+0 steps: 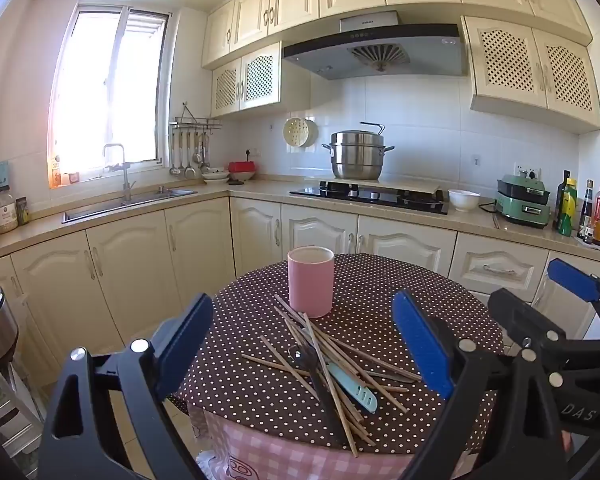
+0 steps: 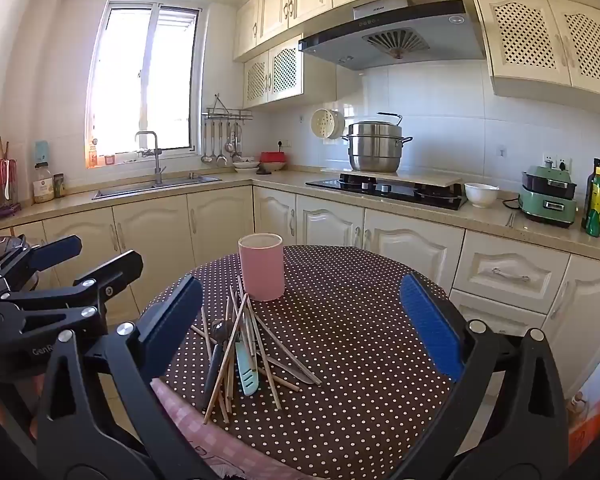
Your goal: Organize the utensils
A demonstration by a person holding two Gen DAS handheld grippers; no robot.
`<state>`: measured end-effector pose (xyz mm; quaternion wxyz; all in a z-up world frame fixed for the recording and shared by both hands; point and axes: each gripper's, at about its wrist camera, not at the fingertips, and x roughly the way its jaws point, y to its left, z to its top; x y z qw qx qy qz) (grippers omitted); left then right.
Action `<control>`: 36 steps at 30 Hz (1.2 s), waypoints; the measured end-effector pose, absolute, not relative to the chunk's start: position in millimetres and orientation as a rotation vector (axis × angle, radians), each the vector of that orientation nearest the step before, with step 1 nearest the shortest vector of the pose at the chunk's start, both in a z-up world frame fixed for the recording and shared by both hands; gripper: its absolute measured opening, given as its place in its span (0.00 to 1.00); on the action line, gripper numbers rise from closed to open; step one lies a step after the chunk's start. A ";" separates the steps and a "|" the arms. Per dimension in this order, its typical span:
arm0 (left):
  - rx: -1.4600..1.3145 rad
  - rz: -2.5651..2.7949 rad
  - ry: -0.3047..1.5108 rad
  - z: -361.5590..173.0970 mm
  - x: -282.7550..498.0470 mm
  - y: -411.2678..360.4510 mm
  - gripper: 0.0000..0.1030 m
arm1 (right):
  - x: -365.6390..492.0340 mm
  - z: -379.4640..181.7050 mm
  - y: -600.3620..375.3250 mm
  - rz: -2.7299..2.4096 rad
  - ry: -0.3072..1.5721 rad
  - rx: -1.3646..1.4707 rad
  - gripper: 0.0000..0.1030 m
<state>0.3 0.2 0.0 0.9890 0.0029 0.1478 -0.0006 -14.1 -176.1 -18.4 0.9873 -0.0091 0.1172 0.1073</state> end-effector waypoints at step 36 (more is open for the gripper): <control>0.007 -0.006 0.306 -6.2 4.2 -2.9 0.87 | -12.8 -24.0 -179.5 0.212 0.234 -0.016 0.94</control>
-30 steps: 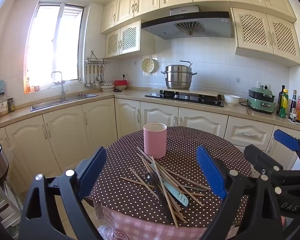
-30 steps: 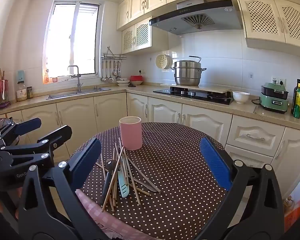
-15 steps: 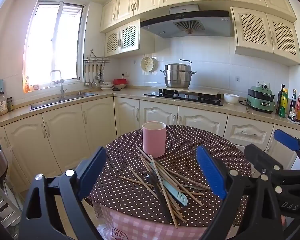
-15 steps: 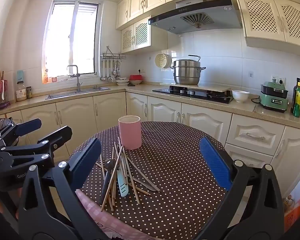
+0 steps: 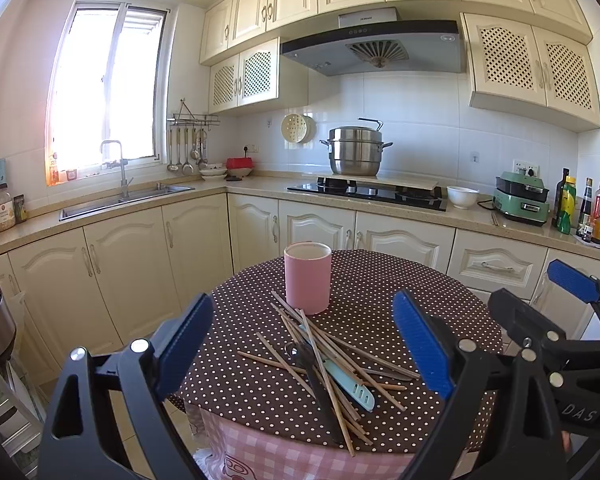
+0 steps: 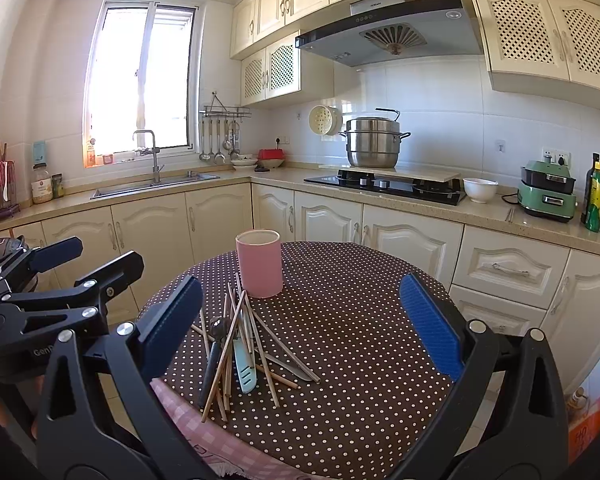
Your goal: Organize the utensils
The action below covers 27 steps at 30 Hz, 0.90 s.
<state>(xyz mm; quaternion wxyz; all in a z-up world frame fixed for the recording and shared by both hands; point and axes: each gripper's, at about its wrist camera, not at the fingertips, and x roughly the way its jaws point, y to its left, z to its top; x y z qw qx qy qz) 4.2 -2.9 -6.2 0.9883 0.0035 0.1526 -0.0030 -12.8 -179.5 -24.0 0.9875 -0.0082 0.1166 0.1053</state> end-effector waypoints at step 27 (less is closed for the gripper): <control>0.010 -0.006 0.303 -1.4 2.7 -5.0 0.87 | -9.5 -22.0 -181.3 0.212 0.248 -0.005 0.94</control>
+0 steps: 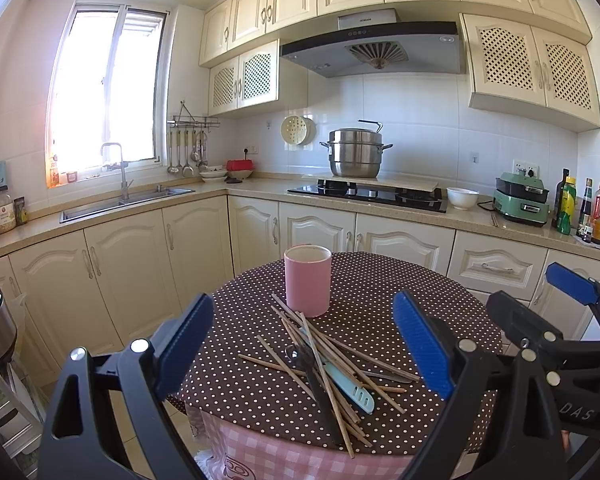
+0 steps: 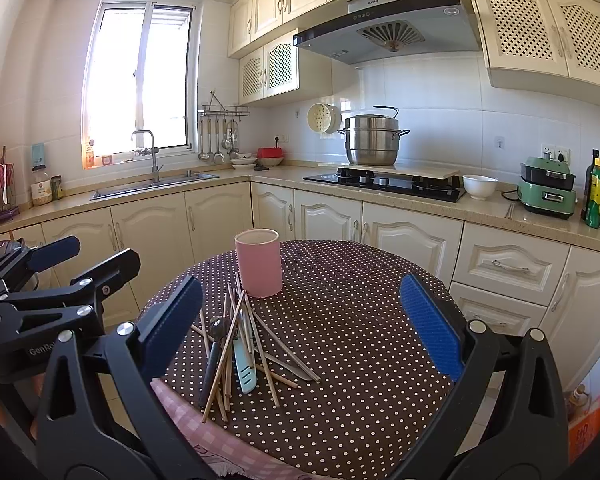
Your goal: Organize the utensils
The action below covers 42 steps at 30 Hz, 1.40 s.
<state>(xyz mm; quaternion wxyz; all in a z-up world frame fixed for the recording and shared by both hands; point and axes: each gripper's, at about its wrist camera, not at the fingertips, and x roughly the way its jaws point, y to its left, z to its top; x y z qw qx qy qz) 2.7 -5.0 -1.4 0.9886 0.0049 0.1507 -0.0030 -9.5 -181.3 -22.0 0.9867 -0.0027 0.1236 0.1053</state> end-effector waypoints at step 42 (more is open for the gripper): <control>0.004 -0.001 0.312 -5.7 5.0 2.5 0.87 | -7.5 -26.1 -177.9 0.211 0.263 -0.009 0.94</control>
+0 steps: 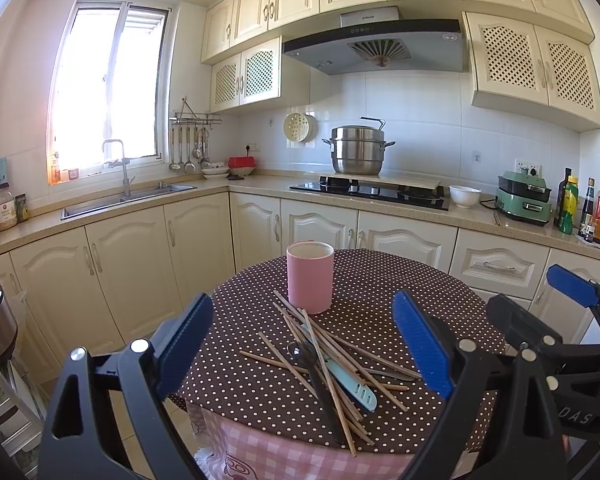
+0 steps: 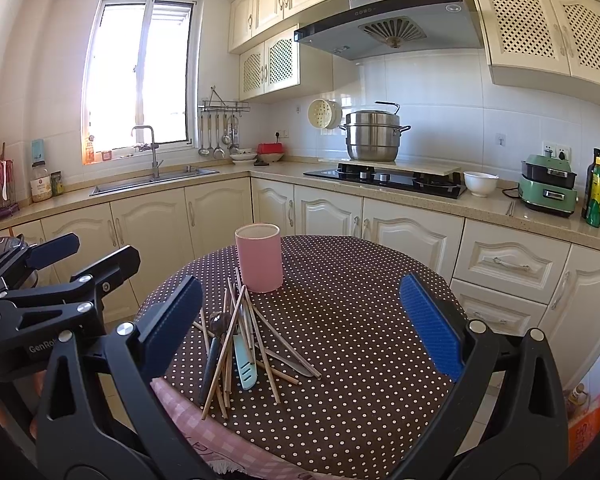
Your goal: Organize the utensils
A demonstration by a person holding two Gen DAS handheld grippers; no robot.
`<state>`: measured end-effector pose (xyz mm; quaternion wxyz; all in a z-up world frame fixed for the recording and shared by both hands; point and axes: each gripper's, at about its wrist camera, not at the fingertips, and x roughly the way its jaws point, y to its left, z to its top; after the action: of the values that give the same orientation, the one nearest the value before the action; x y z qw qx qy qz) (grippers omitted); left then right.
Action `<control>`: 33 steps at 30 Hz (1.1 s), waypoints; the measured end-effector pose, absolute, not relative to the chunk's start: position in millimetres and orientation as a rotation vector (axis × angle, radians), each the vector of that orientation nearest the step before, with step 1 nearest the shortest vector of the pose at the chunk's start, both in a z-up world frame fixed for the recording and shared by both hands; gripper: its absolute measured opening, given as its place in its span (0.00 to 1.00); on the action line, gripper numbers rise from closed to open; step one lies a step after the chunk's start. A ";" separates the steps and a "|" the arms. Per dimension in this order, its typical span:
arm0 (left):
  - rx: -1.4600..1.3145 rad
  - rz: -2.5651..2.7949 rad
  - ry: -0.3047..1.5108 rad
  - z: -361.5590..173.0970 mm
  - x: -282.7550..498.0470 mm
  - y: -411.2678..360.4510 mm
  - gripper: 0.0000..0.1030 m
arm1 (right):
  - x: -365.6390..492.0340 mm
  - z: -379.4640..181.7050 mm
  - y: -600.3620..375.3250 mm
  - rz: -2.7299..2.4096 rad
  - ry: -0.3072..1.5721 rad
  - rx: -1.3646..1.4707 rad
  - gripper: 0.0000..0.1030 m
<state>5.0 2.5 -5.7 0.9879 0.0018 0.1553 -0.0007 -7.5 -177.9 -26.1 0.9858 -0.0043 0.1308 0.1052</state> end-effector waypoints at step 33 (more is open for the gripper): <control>0.026 0.050 0.357 -13.6 27.6 7.9 0.87 | 21.0 -37.4 -166.4 0.271 0.337 -0.007 0.94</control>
<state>27.6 7.9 -13.6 0.9837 0.0131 0.1777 0.0249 21.0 -166.4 -37.4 0.9767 -0.0037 0.1673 0.1346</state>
